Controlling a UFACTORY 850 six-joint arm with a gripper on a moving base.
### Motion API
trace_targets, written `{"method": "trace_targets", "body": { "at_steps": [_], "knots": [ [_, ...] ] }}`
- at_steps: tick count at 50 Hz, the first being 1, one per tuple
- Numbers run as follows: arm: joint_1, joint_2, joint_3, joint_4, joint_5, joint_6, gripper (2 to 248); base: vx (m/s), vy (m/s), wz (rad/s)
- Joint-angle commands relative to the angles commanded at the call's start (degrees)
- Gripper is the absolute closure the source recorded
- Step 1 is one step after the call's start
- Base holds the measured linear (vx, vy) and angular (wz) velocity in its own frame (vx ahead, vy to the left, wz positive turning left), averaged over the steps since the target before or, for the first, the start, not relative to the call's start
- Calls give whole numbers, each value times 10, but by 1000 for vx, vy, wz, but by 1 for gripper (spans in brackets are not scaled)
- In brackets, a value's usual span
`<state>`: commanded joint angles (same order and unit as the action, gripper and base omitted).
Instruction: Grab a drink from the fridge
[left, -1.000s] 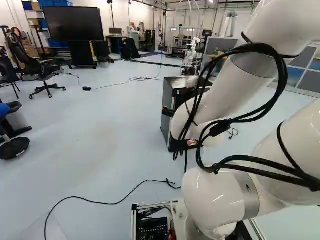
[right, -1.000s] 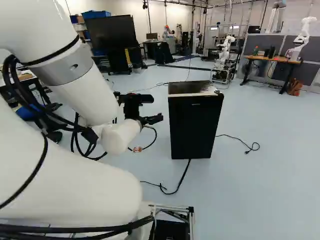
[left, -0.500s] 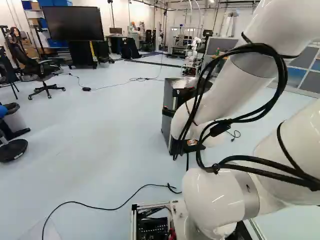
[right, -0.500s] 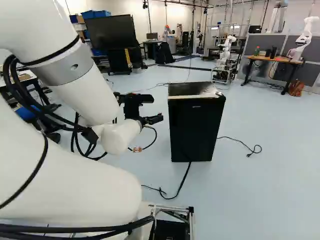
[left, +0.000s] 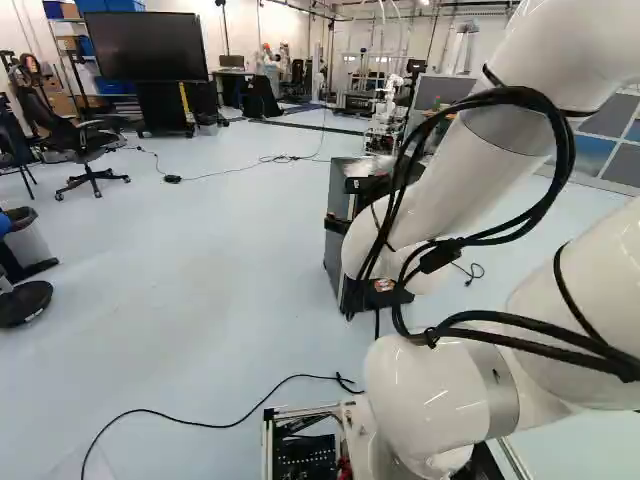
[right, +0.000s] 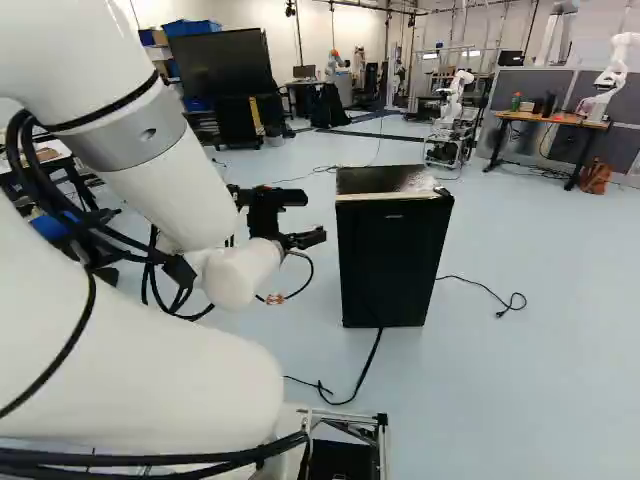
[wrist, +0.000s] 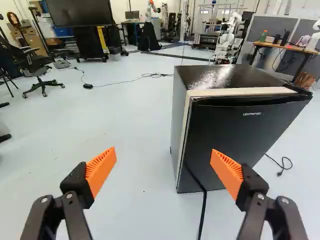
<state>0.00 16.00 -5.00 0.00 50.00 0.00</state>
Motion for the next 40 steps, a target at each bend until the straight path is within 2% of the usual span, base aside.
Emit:
{"method": "trace_targets", "body": {
  "at_steps": [15,40],
  "knots": [
    [9,-16,-14,0,0,0,3,0,0,0],
    [55,-80,-71,42,0,0,3,0,0,0]
  ]
}}
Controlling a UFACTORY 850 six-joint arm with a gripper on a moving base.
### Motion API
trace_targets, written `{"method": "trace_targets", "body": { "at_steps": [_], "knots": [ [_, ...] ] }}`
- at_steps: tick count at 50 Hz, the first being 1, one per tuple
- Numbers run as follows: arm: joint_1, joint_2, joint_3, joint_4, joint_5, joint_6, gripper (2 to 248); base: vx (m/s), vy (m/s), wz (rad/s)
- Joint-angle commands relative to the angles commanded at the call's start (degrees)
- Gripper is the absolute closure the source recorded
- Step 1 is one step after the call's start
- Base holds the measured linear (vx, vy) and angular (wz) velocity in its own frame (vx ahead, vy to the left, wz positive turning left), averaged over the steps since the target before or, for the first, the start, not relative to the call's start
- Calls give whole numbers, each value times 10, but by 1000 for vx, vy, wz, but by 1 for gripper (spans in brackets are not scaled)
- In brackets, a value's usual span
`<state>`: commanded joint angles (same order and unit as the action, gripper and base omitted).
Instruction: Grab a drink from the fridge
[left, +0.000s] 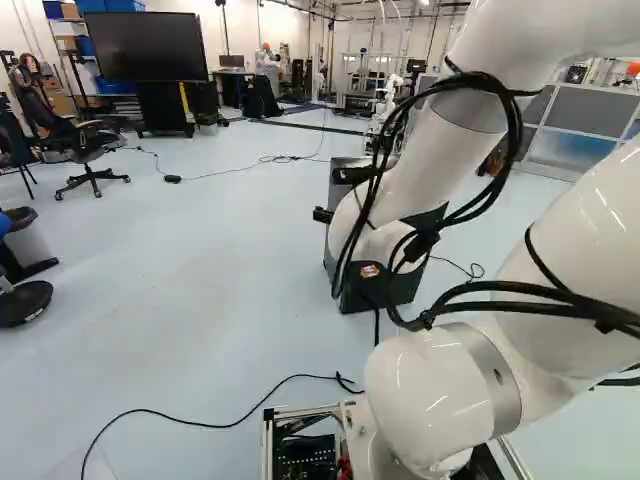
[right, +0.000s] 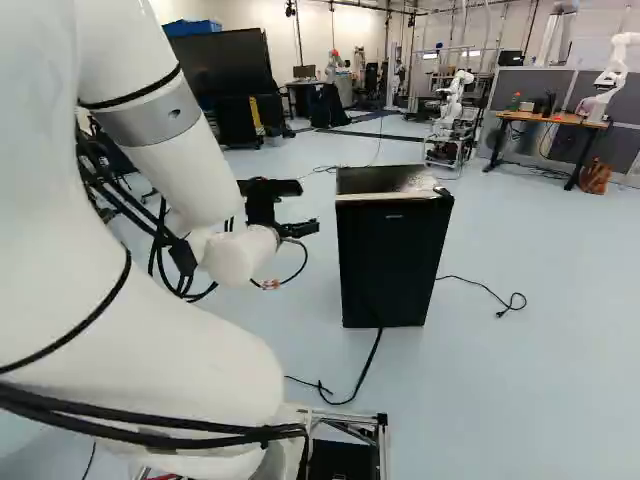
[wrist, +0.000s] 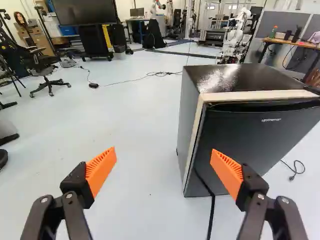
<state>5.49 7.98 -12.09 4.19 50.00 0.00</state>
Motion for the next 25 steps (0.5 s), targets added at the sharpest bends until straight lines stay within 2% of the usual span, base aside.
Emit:
{"method": "trace_targets", "body": {
  "at_steps": [25],
  "knots": [
    [54,-26,-25,75,16,0,3,0,0,0]
  ]
}}
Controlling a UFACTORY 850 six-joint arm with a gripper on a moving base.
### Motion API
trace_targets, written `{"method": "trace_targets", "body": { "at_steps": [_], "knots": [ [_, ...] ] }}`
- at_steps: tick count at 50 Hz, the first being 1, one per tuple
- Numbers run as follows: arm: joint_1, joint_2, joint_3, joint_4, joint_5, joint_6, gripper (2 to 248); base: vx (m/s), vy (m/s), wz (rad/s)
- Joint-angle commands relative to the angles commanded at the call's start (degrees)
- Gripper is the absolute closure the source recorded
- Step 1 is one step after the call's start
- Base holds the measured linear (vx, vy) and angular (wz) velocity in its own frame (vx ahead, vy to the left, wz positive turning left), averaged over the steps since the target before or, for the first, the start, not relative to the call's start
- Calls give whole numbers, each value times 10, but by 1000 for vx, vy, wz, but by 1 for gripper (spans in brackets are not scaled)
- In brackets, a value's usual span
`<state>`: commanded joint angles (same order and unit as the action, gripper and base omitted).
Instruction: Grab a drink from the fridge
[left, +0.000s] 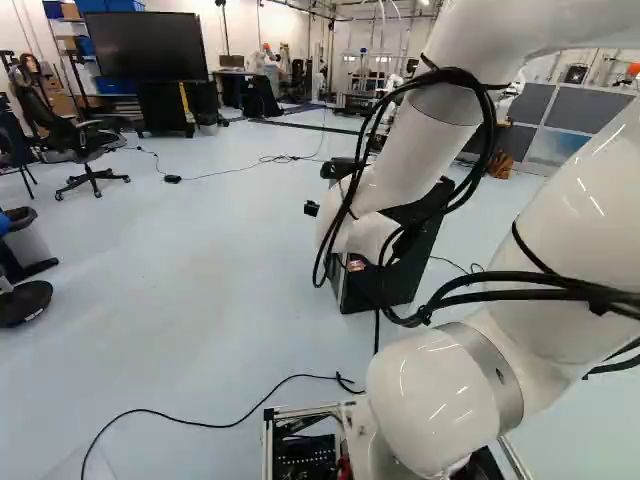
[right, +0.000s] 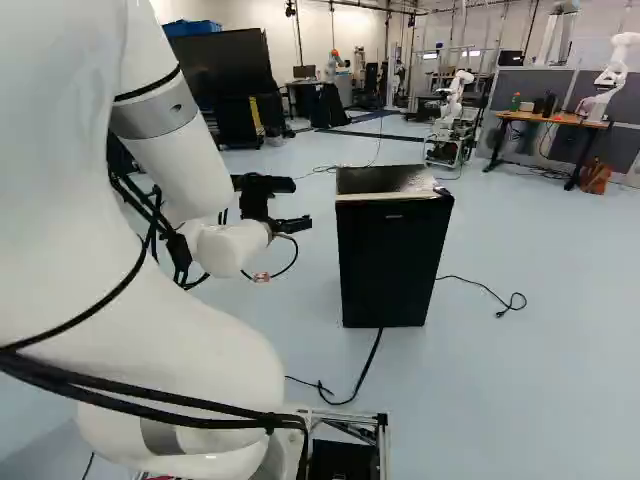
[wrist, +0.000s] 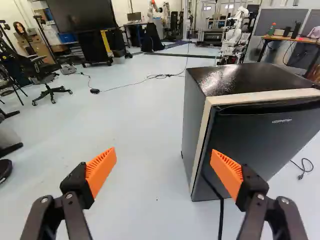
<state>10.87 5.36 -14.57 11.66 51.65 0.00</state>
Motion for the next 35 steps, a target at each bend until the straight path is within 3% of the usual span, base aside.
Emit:
{"method": "trace_targets", "body": {
  "at_steps": [18,35],
  "knots": [
    [33,-32,-25,65,27,0,3,0,0,0],
    [45,-79,-48,127,55,0,3,0,0,0]
  ]
}}
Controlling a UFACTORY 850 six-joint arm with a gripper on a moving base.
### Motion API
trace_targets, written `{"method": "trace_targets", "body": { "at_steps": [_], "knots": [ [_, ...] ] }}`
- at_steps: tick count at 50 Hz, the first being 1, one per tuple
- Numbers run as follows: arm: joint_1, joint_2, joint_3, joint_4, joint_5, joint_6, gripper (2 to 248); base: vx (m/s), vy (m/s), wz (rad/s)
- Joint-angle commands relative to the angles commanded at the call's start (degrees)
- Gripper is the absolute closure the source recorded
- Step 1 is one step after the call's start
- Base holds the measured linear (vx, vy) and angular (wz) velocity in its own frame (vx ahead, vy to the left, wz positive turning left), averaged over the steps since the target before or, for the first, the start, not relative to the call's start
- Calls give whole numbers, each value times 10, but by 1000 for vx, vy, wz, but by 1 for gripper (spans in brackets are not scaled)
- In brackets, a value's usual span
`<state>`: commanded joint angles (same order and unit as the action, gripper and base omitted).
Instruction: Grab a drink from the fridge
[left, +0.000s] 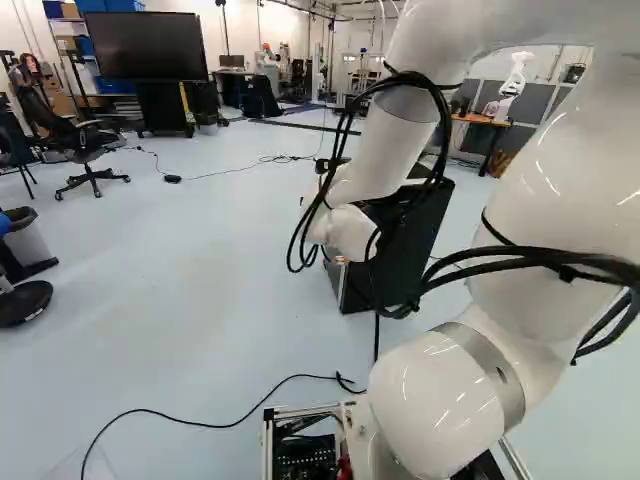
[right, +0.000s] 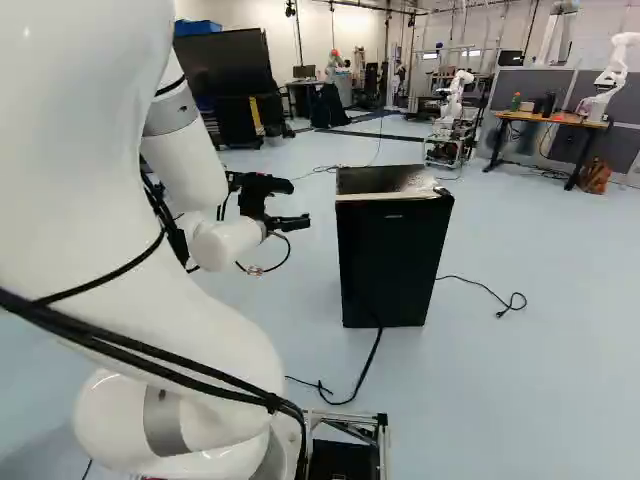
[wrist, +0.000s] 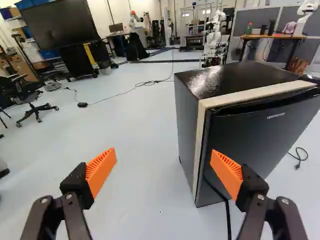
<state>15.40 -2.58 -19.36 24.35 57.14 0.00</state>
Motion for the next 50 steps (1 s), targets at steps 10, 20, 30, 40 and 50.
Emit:
{"method": "trace_targets", "body": {
  "at_steps": [10,20,30,40,50],
  "knots": [
    [0,-23,-8,37,16,0,3,0,0,0],
    [0,-47,-17,73,33,0,3,0,0,0],
    [3,-75,-30,110,50,0,3,0,0,0],
    [4,-109,-52,142,66,0,3,0,0,0],
    [2,-146,-79,168,80,0,3,0,0,0]
  ]
}}
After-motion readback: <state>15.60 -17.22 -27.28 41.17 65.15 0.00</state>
